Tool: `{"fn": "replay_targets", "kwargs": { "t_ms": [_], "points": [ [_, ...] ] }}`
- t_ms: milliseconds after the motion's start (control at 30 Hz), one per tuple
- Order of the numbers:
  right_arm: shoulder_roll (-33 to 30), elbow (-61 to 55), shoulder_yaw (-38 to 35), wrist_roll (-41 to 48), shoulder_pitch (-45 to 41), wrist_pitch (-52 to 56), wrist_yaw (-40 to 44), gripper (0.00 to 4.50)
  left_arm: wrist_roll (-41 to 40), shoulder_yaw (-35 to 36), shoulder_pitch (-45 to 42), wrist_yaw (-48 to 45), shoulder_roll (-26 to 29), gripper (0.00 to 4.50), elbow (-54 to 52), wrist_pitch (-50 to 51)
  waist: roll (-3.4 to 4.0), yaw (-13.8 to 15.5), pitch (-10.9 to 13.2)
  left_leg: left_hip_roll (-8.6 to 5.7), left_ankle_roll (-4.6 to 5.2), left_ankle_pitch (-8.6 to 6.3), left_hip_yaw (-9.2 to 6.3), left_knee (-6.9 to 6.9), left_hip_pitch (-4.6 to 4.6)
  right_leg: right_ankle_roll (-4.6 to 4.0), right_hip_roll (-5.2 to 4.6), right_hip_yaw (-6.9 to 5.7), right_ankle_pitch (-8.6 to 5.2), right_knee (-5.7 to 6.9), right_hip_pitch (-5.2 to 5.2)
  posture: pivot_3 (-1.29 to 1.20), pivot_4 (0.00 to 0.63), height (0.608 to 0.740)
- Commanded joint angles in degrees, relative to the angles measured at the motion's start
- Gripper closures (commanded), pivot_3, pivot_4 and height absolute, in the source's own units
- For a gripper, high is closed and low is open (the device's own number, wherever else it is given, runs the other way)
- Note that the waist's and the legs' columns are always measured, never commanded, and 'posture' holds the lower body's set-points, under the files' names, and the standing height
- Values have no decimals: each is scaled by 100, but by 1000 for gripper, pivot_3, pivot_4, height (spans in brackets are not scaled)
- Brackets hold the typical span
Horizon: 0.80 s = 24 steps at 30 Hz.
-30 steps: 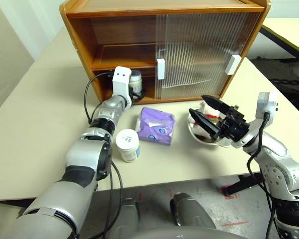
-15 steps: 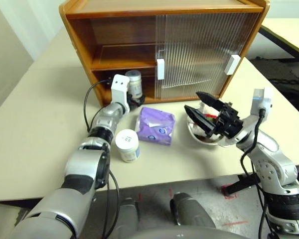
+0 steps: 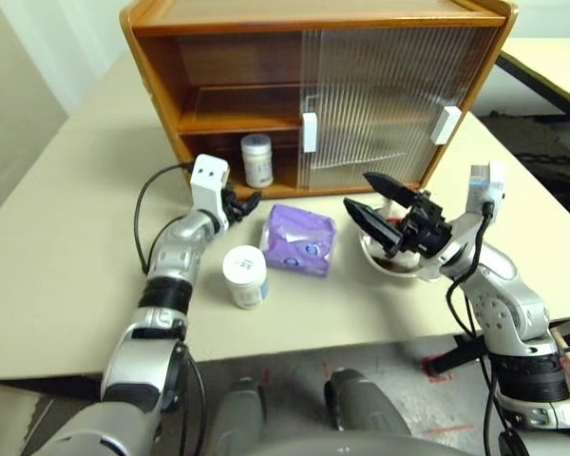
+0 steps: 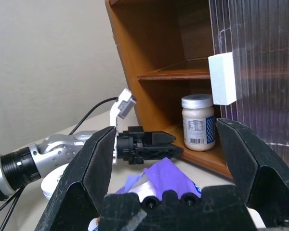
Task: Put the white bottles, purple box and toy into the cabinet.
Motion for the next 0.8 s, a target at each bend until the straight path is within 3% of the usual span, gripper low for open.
{"fn": "replay_targets", "kwargs": {
  "t_ms": [33,200,800],
  "points": [
    [28,57,39,-18,-36,-92,59,0,-78,127,58,199,87,2514,-407,274,0,3,0,0,0,0,-1,0,1,0,0,-1,0,1,1,17,0,740],
    [47,159,-3,-39,-110,-105,54,0,97,82,-93,460,164,4463,-345,177,1,2,-1,-4,0,0,-4,0,9,2,-1,-1,8,1,8,7,0,740],
    [-76,-209,-219,-29,192,-153,-199,0,491,-39,-1594,991,-82,4463,2395,-886,1,-38,-2,-27,-4,10,-47,3,9,36,-5,-25,40,-6,23,-97,0,740]
  ]
}}
